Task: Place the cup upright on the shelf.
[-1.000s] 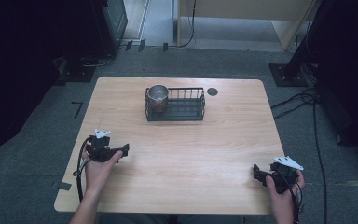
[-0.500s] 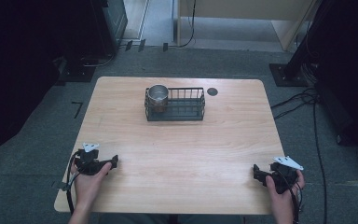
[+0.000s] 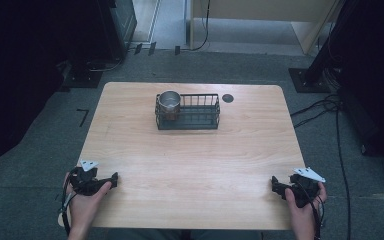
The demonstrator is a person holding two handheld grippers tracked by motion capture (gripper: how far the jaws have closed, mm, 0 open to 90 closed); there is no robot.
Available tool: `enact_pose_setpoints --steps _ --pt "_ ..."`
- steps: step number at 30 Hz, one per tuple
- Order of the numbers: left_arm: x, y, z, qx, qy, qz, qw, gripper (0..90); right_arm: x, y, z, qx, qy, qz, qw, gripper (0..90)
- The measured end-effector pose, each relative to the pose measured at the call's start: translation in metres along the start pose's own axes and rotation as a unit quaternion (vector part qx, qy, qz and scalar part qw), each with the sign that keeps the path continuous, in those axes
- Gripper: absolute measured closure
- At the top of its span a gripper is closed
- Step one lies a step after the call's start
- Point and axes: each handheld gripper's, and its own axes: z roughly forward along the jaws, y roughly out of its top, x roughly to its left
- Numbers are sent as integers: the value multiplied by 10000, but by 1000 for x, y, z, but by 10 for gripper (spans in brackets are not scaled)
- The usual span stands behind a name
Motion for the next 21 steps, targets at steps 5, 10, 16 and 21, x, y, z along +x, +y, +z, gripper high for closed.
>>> enact_pose_setpoints --steps 5,10,16,21 --pt "7 -5 -3 -65 -20 16 10000 0 0 0 0 -1 0 -1 10000 0" --pt "8 -10 -5 -178 -53 64 9998 0 0 0 0 -1 -1 -1 10000 0" --pt "7 -12 -4 -292 -34 29 9996 0 0 0 0 -3 -1 -3 10000 0" --pt "7 -13 -5 -281 -40 28 9996 0 0 0 0 2 -2 -4 10000 0"
